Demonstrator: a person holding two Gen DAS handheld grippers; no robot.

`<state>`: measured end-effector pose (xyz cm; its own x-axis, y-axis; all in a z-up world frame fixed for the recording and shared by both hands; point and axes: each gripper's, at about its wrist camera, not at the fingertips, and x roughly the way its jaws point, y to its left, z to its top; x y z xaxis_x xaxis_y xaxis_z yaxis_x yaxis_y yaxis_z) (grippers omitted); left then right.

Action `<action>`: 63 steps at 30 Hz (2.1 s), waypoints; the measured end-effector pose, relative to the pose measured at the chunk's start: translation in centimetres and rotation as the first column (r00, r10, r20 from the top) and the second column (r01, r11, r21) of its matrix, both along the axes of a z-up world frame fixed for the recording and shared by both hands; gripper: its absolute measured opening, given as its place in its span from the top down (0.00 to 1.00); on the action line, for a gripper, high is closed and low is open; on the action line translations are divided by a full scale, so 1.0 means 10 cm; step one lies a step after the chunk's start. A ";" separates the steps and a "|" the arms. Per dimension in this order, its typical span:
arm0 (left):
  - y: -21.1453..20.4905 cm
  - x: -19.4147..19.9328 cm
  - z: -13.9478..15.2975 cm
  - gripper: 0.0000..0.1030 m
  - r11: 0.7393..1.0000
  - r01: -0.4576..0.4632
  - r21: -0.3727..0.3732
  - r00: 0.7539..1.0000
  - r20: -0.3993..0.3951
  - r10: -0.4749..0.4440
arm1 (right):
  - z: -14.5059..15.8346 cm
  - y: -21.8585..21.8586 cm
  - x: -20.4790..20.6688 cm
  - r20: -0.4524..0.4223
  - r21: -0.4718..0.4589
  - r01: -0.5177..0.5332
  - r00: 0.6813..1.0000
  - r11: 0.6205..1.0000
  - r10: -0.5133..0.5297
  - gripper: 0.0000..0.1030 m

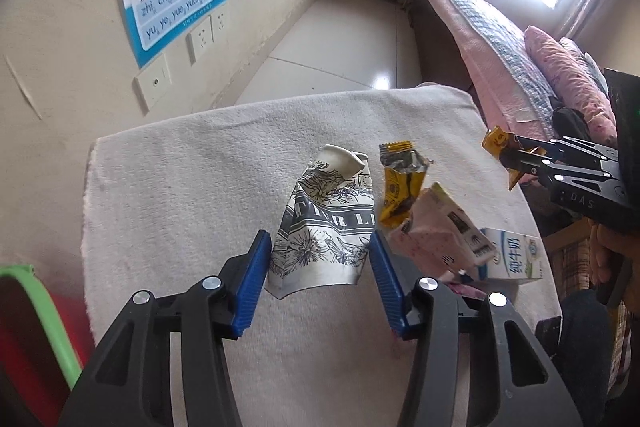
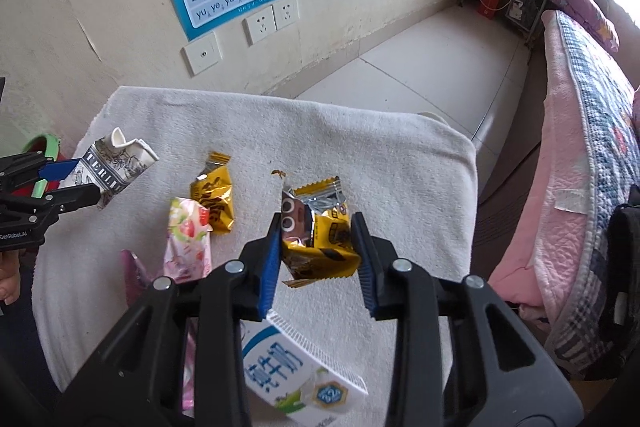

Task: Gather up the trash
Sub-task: 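Carry the white paper wrapper and gold wrapper toward the red bucket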

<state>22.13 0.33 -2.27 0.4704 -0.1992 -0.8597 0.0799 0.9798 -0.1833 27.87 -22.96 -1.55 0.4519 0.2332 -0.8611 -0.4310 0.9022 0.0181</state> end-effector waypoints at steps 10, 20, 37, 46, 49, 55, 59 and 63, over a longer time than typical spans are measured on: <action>0.13 -0.39 0.25 0.53 0.999 -0.041 -0.013 0.998 0.050 0.041 | 0.35 0.02 -0.37 0.068 0.026 0.010 0.998 1.000 -0.011 0.68; 0.38 -0.83 0.35 0.53 0.996 -0.085 -0.023 0.994 0.064 0.086 | 0.35 0.49 -0.94 0.069 0.102 -0.030 0.997 0.994 0.023 0.68; 1.27 -1.46 0.52 0.53 0.972 -0.234 -0.014 0.968 0.094 0.234 | 0.45 1.47 -1.31 0.086 0.123 -0.185 0.981 0.975 0.176 0.68; 1.95 -1.82 0.55 0.53 0.938 -0.344 -0.029 0.933 0.104 0.345 | 0.53 2.38 -1.43 0.100 0.123 -0.331 0.942 0.936 0.320 0.68; 2.23 -1.95 0.57 0.53 0.920 -0.390 -0.044 0.913 0.110 0.392 | 0.56 2.71 -1.50 0.109 0.129 -0.386 0.921 0.913 0.374 0.68; 2.73 -2.17 0.59 0.53 0.887 -0.455 -0.079 0.880 0.109 0.462 | 0.55 3.40 -1.67 0.100 0.142 -0.499 0.866 0.855 0.490 0.68; 2.98 -2.25 0.57 0.53 0.867 -0.488 -0.096 0.862 0.106 0.497 | 0.47 3.76 -1.78 0.083 0.137 -0.547 0.837 0.826 0.540 0.68; 3.16 -2.31 0.55 0.53 0.856 -0.505 -0.112 0.851 0.103 0.516 | 0.36 4.02 -1.82 0.064 0.126 -0.579 0.815 0.805 0.576 0.68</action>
<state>-0.96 31.95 3.27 0.6265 0.0350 -0.7787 -0.4001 0.8718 -0.2827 9.66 17.29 2.08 0.2147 0.5686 -0.7941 -0.8734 0.4756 0.1044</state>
